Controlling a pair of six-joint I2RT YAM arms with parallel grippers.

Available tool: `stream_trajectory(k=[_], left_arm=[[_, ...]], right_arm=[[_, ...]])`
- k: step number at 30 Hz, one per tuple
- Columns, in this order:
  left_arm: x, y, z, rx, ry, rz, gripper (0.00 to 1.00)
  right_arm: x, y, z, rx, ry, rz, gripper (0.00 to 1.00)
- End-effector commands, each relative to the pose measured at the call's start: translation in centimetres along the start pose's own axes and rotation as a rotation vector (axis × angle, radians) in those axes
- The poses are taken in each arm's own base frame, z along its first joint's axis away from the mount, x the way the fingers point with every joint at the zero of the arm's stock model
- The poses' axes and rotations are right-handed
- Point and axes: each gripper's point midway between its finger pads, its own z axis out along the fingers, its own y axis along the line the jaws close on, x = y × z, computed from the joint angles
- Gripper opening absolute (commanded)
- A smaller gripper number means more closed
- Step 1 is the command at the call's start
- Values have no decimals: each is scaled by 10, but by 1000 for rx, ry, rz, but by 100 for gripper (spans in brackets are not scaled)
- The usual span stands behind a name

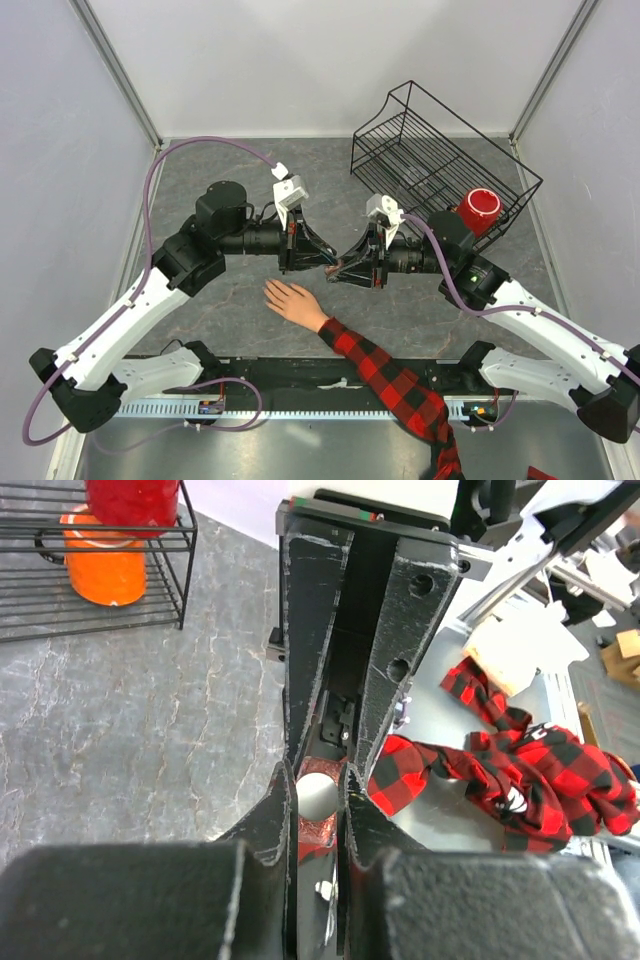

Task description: Paint the nails

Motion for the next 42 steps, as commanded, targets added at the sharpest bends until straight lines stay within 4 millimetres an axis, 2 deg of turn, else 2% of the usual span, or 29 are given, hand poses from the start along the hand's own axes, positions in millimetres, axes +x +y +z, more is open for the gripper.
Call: stream_trajectory(k=[1, 2, 3, 4, 5, 6, 7, 8, 9, 11, 12, 15, 17, 18, 20, 21, 22, 23, 24, 25, 26, 28, 29, 33, 35, 40, 42], left_arm=[[-20, 10, -3, -108, -88, -54, 2], [-25, 16, -6, -159, -98, -72, 2], [-18, 34, -9, -269, -79, -132, 2], [-13, 48, -7, -337, -56, -175, 2], [-22, 54, -11, -395, -68, -192, 2], [-19, 74, -17, -516, -68, -237, 2], [-8, 84, -17, -579, -25, -273, 2], [-8, 90, -20, -634, -31, -284, 2], [-9, 107, -29, -761, -70, -299, 2], [-5, 114, -33, -847, -101, -343, 2], [-7, 122, -41, -919, -137, -354, 2], [-11, 123, -45, -937, -182, -371, 2], [-17, 119, -44, -911, -186, -352, 2], [-18, 111, -37, -851, -169, -342, 2], [-23, 93, -27, -726, -153, -298, 27], [-22, 88, -24, -686, -145, -281, 38], [-25, 81, -22, -642, -144, -260, 55], [-27, 67, -17, -556, -125, -225, 59], [-32, 58, -19, -515, -135, -204, 63], [-33, 51, -19, -475, -136, -180, 72], [-33, 37, -17, -395, -119, -133, 75], [-42, 20, -22, -322, -154, -71, 78], [-44, 4, -23, -241, -155, -28, 78], [-59, -36, -30, -47, -237, 83, 78], [-60, -54, -31, 53, -238, 98, 76], [-60, -69, -24, 175, -215, 74, 71], [-51, -74, -22, 229, -185, 66, 70]], right_arm=[[-13, -10, -2, 79, -52, -34, 0], [-14, -17, -4, 128, -54, -39, 0], [-8, -27, -6, 188, -29, -47, 0], [-11, -36, -9, 261, -25, -60, 0], [-15, -59, -15, 415, -34, -78, 0], [-9, -63, -12, 486, -7, -108, 0], [-15, -68, -13, 557, -19, -129, 0], [-17, -80, -20, 729, -36, -163, 0], [-19, -82, -19, 793, -46, -195, 0], [-20, -79, -24, 961, -55, -274, 0], [-19, -78, -17, 997, -59, -308, 0], [-17, -74, -13, 1054, -50, -353, 0], [-18, -69, -11, 1015, -69, -345, 0], [-14, -63, -4, 942, -61, -350, 0], [-19, -51, -5, 863, -93, -344, 0], [-15, -45, -1, 806, -89, -343, 0], [-14, -42, -1, 767, -86, -342, 0], [-12, -38, -5, 727, -71, -329, 0], [-11, -25, 1, 628, -59, -323, 0], [-15, -22, 0, 600, -70, -311, 0], [-13, -17, -6, 569, -57, -294, 0], [-16, 0, -7, 447, -61, -283, 0], [-17, 8, -12, 408, -66, -246, 0], [-28, 38, -17, 241, -85, -198, 0], [-29, 50, -15, 174, -81, -181, 0], [-41, 69, -12, 70, -99, -157, 0], [-45, 80, -13, 7, -112, -160, 0]])
